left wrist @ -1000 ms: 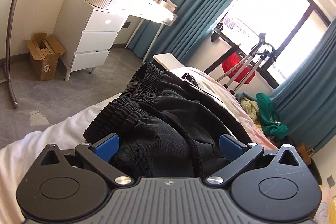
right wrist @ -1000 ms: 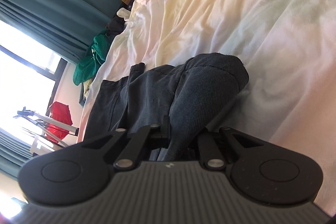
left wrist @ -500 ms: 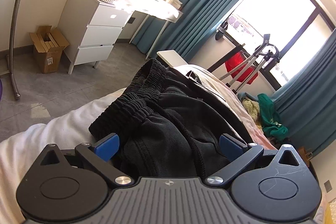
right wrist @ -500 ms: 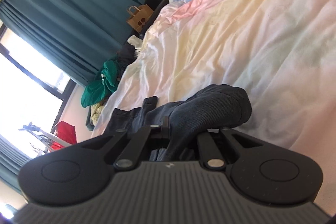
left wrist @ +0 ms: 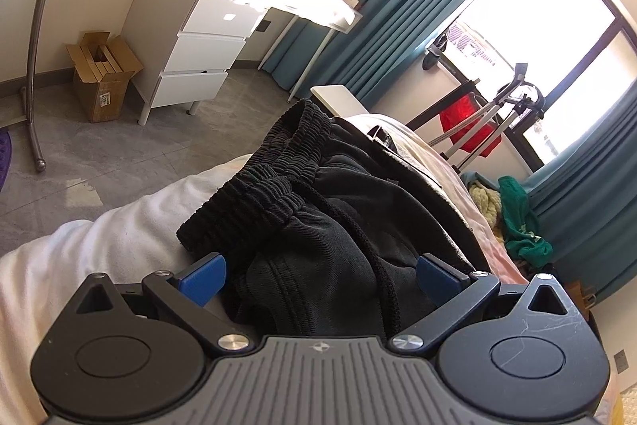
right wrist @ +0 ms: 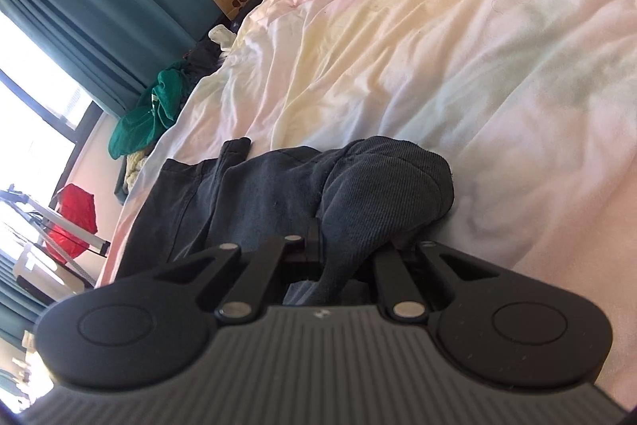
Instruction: Fold clothes
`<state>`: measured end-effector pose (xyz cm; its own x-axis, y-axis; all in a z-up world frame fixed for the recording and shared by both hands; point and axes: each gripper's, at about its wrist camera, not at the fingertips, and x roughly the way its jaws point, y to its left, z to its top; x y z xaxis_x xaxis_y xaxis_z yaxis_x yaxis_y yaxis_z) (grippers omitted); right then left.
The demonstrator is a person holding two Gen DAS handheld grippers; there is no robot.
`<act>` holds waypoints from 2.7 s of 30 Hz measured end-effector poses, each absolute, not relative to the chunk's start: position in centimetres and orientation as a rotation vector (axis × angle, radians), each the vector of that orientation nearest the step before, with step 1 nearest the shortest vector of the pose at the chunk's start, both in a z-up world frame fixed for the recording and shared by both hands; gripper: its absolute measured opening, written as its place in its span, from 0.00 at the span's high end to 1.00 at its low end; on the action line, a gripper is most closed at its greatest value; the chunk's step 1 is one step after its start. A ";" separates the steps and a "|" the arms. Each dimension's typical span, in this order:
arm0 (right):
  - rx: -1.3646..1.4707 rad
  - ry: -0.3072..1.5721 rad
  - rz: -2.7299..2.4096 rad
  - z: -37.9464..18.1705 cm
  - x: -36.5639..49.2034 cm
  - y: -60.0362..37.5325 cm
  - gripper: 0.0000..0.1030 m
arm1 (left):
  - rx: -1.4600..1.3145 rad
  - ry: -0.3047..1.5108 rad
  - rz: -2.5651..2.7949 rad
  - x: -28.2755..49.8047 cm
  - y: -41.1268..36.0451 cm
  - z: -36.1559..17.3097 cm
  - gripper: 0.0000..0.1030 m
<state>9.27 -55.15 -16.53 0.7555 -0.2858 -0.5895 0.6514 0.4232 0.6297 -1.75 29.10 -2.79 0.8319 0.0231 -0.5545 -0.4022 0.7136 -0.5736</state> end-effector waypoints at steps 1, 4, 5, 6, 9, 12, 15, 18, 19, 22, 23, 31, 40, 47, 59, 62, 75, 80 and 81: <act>0.967 0.429 -0.609 -16.5 9.3 -55.1 0.93 | -0.750 0.551 0.254 -1.8 29.2 -2.8 0.00; 0.961 0.435 -0.610 -16.5 9.2 -55.1 0.93 | -0.764 0.555 0.262 -1.8 29.4 -3.0 0.00; 0.960 0.436 -0.610 -16.4 9.2 -55.1 0.93 | -0.773 0.558 0.264 -1.8 29.5 -3.1 0.00; 0.962 0.434 -0.610 -16.4 9.1 -55.1 0.93 | -0.779 0.561 0.264 -1.8 29.6 -3.2 0.00; 0.976 0.416 -0.613 -16.3 9.0 -55.0 0.93 | -0.795 0.572 0.271 -1.8 29.8 -3.5 0.00; 0.968 0.412 -0.617 -16.0 9.0 -54.8 0.93 | -0.806 0.584 0.273 -1.7 29.9 -3.8 0.00; 0.960 0.414 -0.619 -15.9 9.0 -54.7 0.93 | -0.815 0.593 0.271 -1.7 29.9 -4.0 0.00; 0.969 0.419 -0.619 -16.0 9.0 -54.8 0.93 | -0.830 0.601 0.268 -1.6 30.0 -4.2 0.00; 0.970 0.421 -0.619 -16.0 9.0 -54.8 0.93 | -0.837 0.605 0.266 -1.5 30.0 -4.4 0.00; 0.974 0.424 -0.619 -16.1 8.9 -54.8 0.93 | -0.877 0.628 0.255 -1.2 30.2 -5.0 0.00; 0.976 0.424 -0.618 -16.1 8.9 -54.8 0.93 | -0.893 0.637 0.251 -1.1 30.3 -5.3 0.00; 0.972 0.430 -0.623 -16.0 9.1 -54.7 0.92 | -0.973 0.720 0.196 0.3 30.1 -7.6 0.00; 1.003 0.419 -0.620 -16.0 8.7 -55.1 0.92 | -0.928 0.734 0.160 2.9 29.5 -9.0 0.07; 1.087 0.357 -0.602 -16.0 7.6 -55.7 0.91 | -1.009 0.630 0.095 2.5 30.7 -9.0 0.26; 1.349 0.348 -0.592 -20.7 8.3 -57.4 0.70 | -0.942 0.728 0.017 5.4 27.9 -10.2 0.26; 1.331 0.336 -0.565 -20.7 8.7 -57.4 0.71 | -0.971 0.719 0.046 5.2 28.2 -10.6 0.43; 1.119 0.242 -0.553 -16.6 8.6 -56.8 0.93 | -0.842 0.567 0.120 3.3 26.7 -6.8 0.94; 1.051 0.151 -0.563 -14.1 7.4 -55.8 0.93 | -0.942 0.391 0.068 0.3 27.5 -4.7 0.96; 1.037 0.128 -0.569 -13.5 7.0 -55.5 0.93 | -0.963 0.364 0.052 -0.3 27.6 -4.4 0.96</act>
<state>7.01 -55.52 -13.50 0.8490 -0.3852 -0.3617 0.5029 0.3789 0.7769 -0.27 27.63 -4.45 0.9381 -0.1166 -0.3260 -0.2038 0.5751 -0.7923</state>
